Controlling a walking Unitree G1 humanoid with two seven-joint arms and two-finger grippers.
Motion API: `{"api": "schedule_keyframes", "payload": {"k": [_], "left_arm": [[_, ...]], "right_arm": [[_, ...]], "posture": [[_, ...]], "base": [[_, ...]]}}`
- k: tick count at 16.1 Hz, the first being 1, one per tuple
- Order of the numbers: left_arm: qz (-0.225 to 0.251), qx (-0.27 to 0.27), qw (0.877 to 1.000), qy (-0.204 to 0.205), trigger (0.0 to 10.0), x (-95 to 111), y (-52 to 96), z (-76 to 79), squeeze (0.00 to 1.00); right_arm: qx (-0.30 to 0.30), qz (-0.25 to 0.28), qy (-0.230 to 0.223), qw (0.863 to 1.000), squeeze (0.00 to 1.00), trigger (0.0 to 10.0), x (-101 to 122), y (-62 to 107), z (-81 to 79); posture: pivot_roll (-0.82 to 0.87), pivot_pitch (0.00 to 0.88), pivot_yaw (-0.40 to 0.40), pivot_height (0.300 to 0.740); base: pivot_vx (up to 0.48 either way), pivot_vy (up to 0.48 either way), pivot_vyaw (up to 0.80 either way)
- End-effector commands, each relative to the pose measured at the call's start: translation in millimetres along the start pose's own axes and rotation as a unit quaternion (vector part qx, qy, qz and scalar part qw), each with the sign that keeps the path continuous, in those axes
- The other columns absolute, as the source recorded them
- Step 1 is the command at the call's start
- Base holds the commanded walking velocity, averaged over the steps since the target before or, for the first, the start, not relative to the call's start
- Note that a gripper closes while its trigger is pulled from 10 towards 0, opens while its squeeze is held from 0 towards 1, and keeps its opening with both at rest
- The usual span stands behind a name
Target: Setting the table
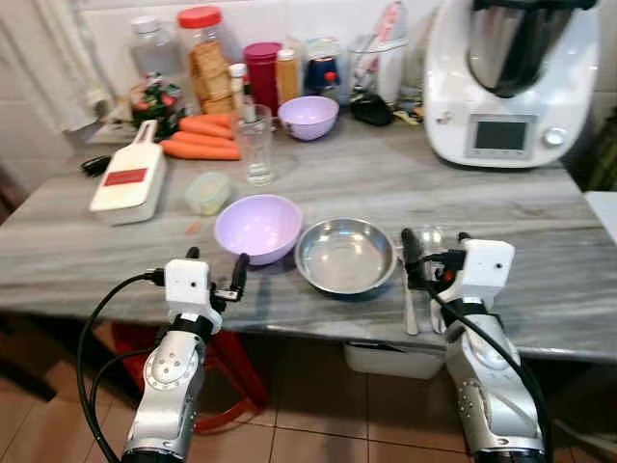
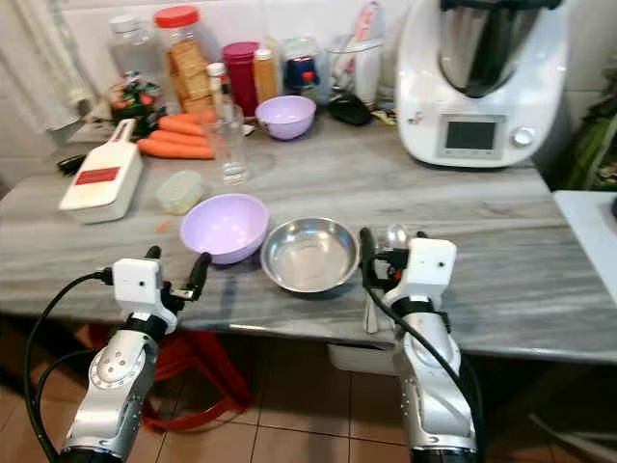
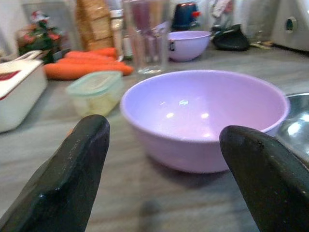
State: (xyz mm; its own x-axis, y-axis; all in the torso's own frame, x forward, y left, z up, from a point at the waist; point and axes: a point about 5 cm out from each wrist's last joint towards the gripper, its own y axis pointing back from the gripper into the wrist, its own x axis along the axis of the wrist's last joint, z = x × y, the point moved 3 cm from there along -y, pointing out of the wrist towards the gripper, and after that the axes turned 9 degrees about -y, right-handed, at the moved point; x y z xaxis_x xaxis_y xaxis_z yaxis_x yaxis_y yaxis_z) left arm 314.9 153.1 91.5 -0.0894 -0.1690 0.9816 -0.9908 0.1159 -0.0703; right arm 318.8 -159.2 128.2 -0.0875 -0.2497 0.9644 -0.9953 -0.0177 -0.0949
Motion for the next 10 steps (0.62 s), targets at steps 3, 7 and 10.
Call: {"api": "schedule_keyframes", "payload": {"k": [3,7,10], "left_arm": [[-0.001,0.009,1.0,-0.01,10.0,3.2,-1.3,-6.3,0.0],[-0.008,0.013,1.0,-0.011,10.0,2.3,-1.1,-7.0,0.0],[-0.008,0.011,1.0,-0.012,10.0,2.8,-2.0,-8.4,0.0]], "right_arm": [[0.01,0.008,-0.008,1.0,0.0,10.0,3.2,-4.5,-9.7],[0.015,0.008,-0.011,1.0,0.0,10.0,2.6,-7.2,-13.9],[0.017,0.007,-0.012,1.0,0.0,10.0,1.0,-7.1,-16.3]], "posture": [[-0.03,0.0,0.075,0.74],[-0.02,0.0,0.078,0.74],[-0.02,0.0,0.083,0.74]], "base": [[-0.271,0.0,0.0],[-0.339,0.0,0.0],[-0.391,0.0,0.0]]}}
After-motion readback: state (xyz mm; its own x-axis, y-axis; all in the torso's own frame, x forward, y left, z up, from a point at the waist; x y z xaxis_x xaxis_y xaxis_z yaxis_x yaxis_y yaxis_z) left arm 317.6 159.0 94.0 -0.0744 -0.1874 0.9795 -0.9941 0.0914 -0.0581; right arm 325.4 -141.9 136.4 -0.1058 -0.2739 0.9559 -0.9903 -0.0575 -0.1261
